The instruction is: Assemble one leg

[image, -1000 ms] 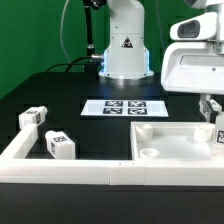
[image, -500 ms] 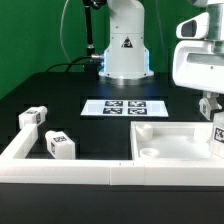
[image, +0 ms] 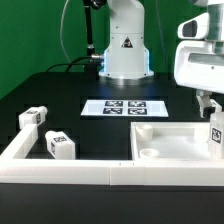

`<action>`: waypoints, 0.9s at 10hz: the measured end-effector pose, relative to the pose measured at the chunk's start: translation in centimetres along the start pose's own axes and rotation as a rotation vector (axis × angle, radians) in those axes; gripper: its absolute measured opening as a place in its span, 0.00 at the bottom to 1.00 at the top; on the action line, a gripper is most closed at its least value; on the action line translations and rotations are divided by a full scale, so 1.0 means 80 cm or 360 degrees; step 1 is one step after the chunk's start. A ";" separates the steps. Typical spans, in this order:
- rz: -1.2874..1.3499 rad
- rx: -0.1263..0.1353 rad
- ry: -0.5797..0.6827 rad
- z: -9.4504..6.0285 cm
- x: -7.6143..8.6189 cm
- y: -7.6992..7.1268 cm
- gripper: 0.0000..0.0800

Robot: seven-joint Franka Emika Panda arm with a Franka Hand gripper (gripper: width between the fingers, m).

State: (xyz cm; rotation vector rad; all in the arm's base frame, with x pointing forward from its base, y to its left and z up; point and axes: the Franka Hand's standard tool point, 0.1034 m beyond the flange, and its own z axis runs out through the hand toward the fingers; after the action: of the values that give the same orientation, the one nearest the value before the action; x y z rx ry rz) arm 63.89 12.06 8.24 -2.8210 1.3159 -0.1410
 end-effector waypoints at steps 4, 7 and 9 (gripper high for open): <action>-0.0575 0.0011 0.0014 -0.002 0.005 -0.002 0.81; -0.1214 0.0016 0.0049 -0.002 0.012 -0.001 0.81; -0.1526 0.0007 0.0074 -0.002 0.017 0.000 0.81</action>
Offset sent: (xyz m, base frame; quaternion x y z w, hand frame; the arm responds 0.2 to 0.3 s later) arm 0.0000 0.0000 0.0000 0.0000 0.0000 -0.1296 0.9916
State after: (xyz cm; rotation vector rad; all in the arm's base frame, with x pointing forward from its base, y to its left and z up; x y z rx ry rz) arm 64.78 11.02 8.49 -3.1659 -0.1356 -0.2135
